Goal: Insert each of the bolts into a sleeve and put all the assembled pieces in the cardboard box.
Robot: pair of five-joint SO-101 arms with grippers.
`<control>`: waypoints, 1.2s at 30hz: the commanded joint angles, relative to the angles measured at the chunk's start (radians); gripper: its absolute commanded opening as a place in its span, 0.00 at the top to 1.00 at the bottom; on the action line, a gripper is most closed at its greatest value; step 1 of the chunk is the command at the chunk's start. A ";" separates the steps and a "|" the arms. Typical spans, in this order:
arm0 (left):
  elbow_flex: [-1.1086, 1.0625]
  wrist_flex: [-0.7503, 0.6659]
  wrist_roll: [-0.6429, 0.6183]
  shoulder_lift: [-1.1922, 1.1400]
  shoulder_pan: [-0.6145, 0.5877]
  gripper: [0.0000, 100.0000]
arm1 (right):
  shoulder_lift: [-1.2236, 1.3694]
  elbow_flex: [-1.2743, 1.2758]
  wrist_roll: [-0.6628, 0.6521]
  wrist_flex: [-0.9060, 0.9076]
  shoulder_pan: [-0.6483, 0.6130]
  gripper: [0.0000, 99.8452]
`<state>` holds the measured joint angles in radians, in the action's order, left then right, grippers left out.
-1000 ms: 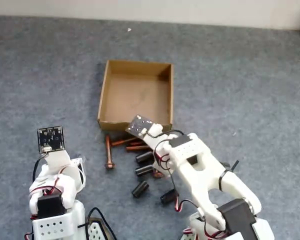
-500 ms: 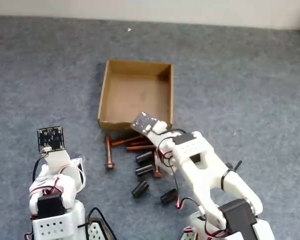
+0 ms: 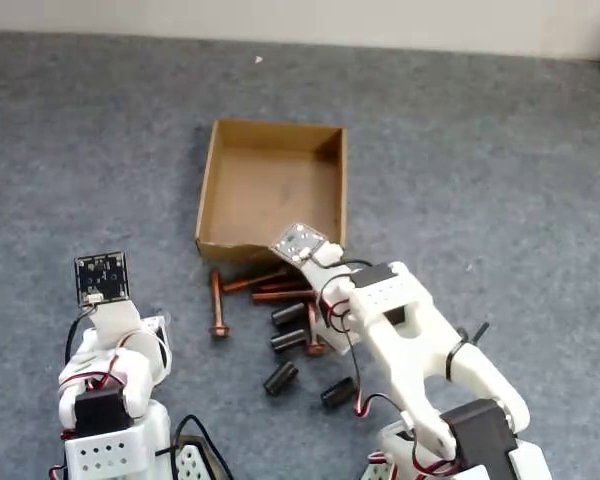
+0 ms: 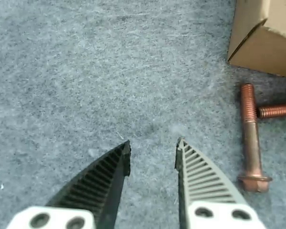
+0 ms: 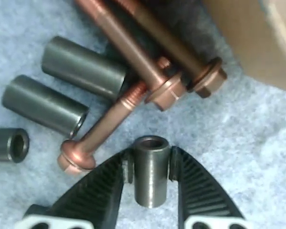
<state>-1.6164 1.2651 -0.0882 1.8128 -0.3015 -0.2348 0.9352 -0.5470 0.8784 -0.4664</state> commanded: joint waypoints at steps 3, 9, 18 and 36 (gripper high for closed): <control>0.022 -0.020 0.011 0.002 -0.016 0.82 | 0.005 0.018 0.006 0.018 0.038 0.85; 0.022 -0.020 0.011 0.002 -0.016 0.82 | -0.028 0.007 0.006 0.140 0.035 1.00; 0.035 -0.018 0.012 0.002 -0.016 0.82 | -0.512 -0.102 0.100 0.395 0.036 0.99; 0.444 0.126 0.506 -0.065 0.053 0.82 | -0.917 0.225 0.341 0.168 0.176 0.99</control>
<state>-1.2804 1.3341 0.3644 1.8006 -0.2954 -1.1247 1.1531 -0.2325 1.1254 -0.3652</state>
